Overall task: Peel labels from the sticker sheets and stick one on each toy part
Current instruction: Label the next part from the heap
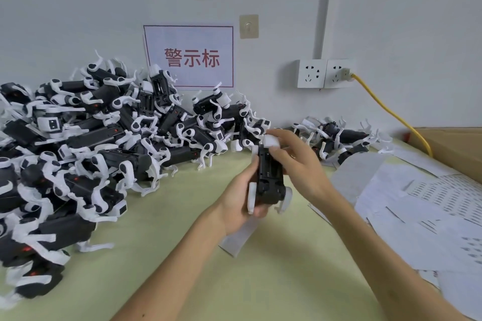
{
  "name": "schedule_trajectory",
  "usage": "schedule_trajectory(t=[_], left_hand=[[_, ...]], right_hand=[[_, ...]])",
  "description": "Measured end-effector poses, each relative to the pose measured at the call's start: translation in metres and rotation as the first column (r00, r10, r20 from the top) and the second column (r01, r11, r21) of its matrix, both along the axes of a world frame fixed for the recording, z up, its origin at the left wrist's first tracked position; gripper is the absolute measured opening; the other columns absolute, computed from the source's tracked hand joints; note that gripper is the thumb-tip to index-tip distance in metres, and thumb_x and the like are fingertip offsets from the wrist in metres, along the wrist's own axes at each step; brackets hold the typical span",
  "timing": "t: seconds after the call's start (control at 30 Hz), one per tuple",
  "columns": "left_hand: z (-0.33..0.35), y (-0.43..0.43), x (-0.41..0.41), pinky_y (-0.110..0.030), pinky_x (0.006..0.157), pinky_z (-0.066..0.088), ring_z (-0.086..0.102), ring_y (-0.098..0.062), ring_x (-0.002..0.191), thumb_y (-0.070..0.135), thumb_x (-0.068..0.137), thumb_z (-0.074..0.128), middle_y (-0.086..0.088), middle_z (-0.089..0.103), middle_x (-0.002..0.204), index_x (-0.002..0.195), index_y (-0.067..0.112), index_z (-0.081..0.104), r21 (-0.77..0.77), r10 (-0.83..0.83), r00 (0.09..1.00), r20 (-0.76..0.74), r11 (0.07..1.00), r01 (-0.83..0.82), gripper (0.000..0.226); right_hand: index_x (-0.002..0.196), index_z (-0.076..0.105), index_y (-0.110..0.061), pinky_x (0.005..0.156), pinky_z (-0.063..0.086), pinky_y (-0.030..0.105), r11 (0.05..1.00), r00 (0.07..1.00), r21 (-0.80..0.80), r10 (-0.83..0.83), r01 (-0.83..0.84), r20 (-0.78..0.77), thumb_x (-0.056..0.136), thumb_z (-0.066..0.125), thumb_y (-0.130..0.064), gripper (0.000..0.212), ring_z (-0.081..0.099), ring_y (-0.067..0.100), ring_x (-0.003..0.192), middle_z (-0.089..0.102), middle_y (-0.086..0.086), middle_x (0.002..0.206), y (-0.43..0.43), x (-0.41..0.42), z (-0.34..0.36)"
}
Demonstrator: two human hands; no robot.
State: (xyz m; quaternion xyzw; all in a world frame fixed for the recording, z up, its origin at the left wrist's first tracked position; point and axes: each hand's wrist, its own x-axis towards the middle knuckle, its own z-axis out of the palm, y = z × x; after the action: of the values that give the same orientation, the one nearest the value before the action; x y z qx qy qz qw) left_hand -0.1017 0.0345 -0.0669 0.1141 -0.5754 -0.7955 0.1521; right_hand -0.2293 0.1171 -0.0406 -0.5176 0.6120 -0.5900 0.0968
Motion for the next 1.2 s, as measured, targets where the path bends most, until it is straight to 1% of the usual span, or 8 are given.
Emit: schedule_trajectory(t=[0.1, 0.23, 0.37, 0.43, 0.57, 0.8, 0.97, 1.2], left_hand=[[0.001, -0.004, 0.001, -0.019, 0.036, 0.029, 0.044, -0.012, 0.043, 0.062, 0.104, 0.032, -0.004, 0.056, 0.080, 0.130, 0.022, 0.063, 0.046, 0.115, 0.993, -0.028, 0.992, -0.114, 0.057], [0.004, -0.005, 0.003, -0.026, 0.052, 0.027, 0.060, -0.016, 0.067, 0.054, 0.105, 0.037, -0.004, 0.069, 0.086, 0.117, 0.022, 0.072, 0.104, 0.230, 0.970, -0.079, 0.970, -0.222, 0.049], [0.006, -0.011, 0.008, -0.028, 0.072, 0.046, 0.056, -0.026, 0.078, 0.045, 0.103, 0.048, -0.005, 0.062, 0.059, 0.084, 0.015, 0.078, 0.148, 0.306, 0.939, -0.155, 0.947, -0.284, 0.047], [0.006, -0.014, 0.011, -0.029, 0.085, 0.054, 0.063, -0.025, 0.086, 0.041, 0.099, 0.055, -0.007, 0.070, 0.074, 0.101, 0.007, 0.074, 0.179, 0.346, 0.923, -0.169, 0.931, -0.316, 0.039], [0.006, -0.017, 0.010, -0.029, 0.082, 0.061, 0.071, -0.020, 0.096, 0.036, 0.097, 0.062, -0.014, 0.071, 0.122, 0.138, 0.009, 0.062, 0.245, 0.398, 0.898, -0.186, 0.904, -0.350, 0.050], [0.002, -0.021, 0.010, -0.039, 0.094, 0.049, 0.068, -0.017, 0.087, 0.040, 0.098, 0.064, 0.000, 0.075, 0.103, 0.129, 0.020, 0.071, 0.016, 0.397, 0.909, -0.127, 0.917, -0.398, 0.038], [0.000, -0.016, 0.007, -0.036, 0.076, 0.041, 0.056, -0.025, 0.075, 0.041, 0.099, 0.064, 0.000, 0.071, 0.099, 0.117, 0.031, 0.076, -0.135, 0.351, 0.935, -0.054, 0.925, -0.355, 0.024], [0.002, -0.023, 0.008, -0.034, 0.086, 0.059, 0.072, -0.020, 0.092, 0.043, 0.087, 0.069, -0.012, 0.074, 0.116, 0.132, 0.009, 0.067, 0.115, 0.452, 0.876, -0.169, 0.892, -0.438, 0.057]], right_hand=[[0.152, 0.043, -0.035, 0.105, 0.036, 0.010, 0.987, 0.992, 0.111, 0.119, -0.115, -0.033, 0.105, 0.054, -0.024, 0.050, 0.048, -0.013, 0.123, 0.054, -0.020, 0.138, -0.001, 0.002, -0.004], [0.154, 0.039, -0.032, 0.121, 0.020, 0.018, 0.978, 0.981, 0.124, 0.181, -0.171, -0.073, 0.108, 0.047, -0.021, 0.048, 0.027, -0.009, 0.145, 0.036, -0.020, 0.159, -0.002, 0.005, -0.008], [0.148, 0.051, -0.027, 0.115, 0.037, 0.025, 0.978, 0.979, 0.136, 0.174, -0.159, -0.102, 0.107, 0.048, -0.019, 0.042, 0.048, -0.003, 0.135, 0.053, -0.015, 0.148, -0.001, 0.009, -0.006], [0.143, 0.057, -0.031, 0.110, 0.043, 0.031, 0.987, 0.982, 0.125, 0.117, -0.100, -0.145, 0.106, 0.051, -0.020, 0.038, 0.055, -0.002, 0.127, 0.059, -0.020, 0.140, -0.001, 0.012, -0.007], [0.145, 0.053, -0.033, 0.111, 0.042, 0.030, 0.989, 0.969, 0.116, 0.116, -0.092, -0.218, 0.106, 0.050, -0.015, 0.043, 0.049, -0.006, 0.131, 0.055, -0.025, 0.142, -0.001, 0.017, -0.008], [0.152, 0.042, -0.036, 0.106, 0.031, 0.009, 0.984, 0.948, 0.139, 0.150, -0.114, -0.280, 0.108, 0.042, -0.032, 0.045, 0.046, -0.005, 0.131, 0.049, -0.027, 0.144, -0.002, 0.015, -0.017], [0.157, 0.034, -0.036, 0.118, 0.024, 0.017, 0.988, 0.937, 0.109, 0.141, -0.112, -0.320, 0.110, 0.040, -0.035, 0.048, 0.028, -0.009, 0.145, 0.035, -0.023, 0.160, -0.005, 0.013, -0.019], [0.150, 0.048, -0.033, 0.111, 0.026, 0.006, 0.986, 0.940, 0.079, 0.165, -0.148, -0.299, 0.110, 0.040, -0.033, 0.041, 0.032, -0.017, 0.139, 0.045, -0.024, 0.152, -0.006, 0.014, -0.018]])
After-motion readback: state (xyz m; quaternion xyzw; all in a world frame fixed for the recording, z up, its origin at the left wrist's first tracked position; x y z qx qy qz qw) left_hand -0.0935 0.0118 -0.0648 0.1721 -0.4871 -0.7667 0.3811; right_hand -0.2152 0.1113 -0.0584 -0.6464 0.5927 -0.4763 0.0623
